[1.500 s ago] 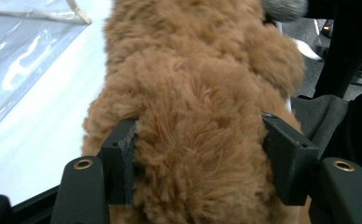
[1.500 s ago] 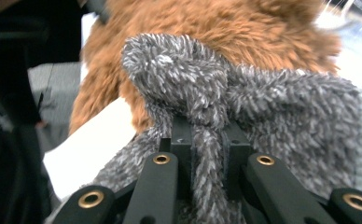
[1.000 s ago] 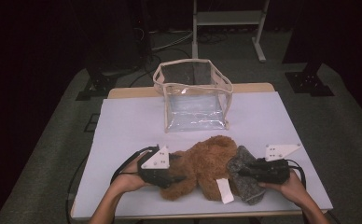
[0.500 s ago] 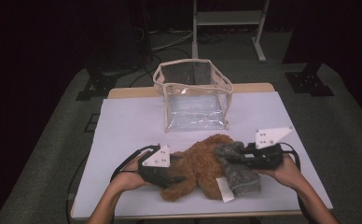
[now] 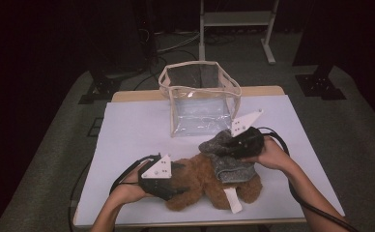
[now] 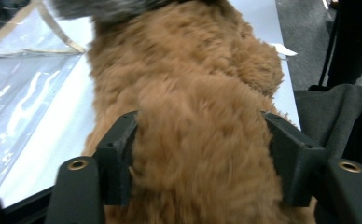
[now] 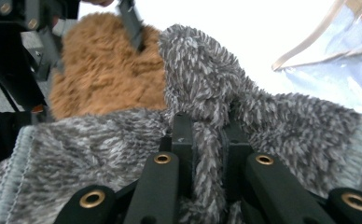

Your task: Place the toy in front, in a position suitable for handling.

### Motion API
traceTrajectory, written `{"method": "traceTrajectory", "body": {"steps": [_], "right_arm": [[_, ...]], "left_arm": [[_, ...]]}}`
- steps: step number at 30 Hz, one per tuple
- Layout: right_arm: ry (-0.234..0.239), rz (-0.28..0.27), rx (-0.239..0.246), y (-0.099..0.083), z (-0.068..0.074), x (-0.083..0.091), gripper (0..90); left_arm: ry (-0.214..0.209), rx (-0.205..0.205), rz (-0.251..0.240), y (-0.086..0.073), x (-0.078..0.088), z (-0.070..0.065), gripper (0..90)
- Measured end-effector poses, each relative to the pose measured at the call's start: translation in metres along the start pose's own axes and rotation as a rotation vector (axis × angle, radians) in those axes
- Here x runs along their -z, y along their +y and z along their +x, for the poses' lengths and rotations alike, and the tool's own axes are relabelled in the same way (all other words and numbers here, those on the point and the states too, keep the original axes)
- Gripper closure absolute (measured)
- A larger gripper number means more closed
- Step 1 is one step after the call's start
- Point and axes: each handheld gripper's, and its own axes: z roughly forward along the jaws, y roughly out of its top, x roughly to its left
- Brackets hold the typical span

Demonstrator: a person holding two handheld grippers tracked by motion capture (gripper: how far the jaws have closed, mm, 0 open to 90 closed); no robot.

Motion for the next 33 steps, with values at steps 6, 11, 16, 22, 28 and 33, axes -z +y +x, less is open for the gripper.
{"method": "traceTrajectory", "body": {"steps": [6,11,16,22,28,33], "right_arm": [[0.010,-0.074,-0.052,-0.030,0.014,0.012,80.3],[-0.012,-0.102,-0.088,-0.044,0.021,0.015,80.7],[-0.028,-0.131,-0.114,-0.053,0.023,0.014,80.7],[-0.027,-0.130,-0.112,-0.054,0.029,0.013,80.6],[-0.043,-0.142,-0.037,-0.025,0.032,0.022,80.4],[-0.060,-0.131,-0.028,-0.014,0.020,0.023,80.2]], "left_arm": [[0.041,-0.043,0.034,0.004,0.000,0.000,29.5],[0.106,-0.104,0.101,0.013,-0.006,0.016,30.4],[0.128,-0.101,0.135,0.014,-0.006,0.038,29.6],[0.060,-0.023,0.077,0.000,-0.007,0.042,28.1],[0.031,-0.020,0.055,-0.006,-0.014,0.032,29.3],[0.015,-0.032,0.048,-0.004,-0.020,0.031,31.3]]}}
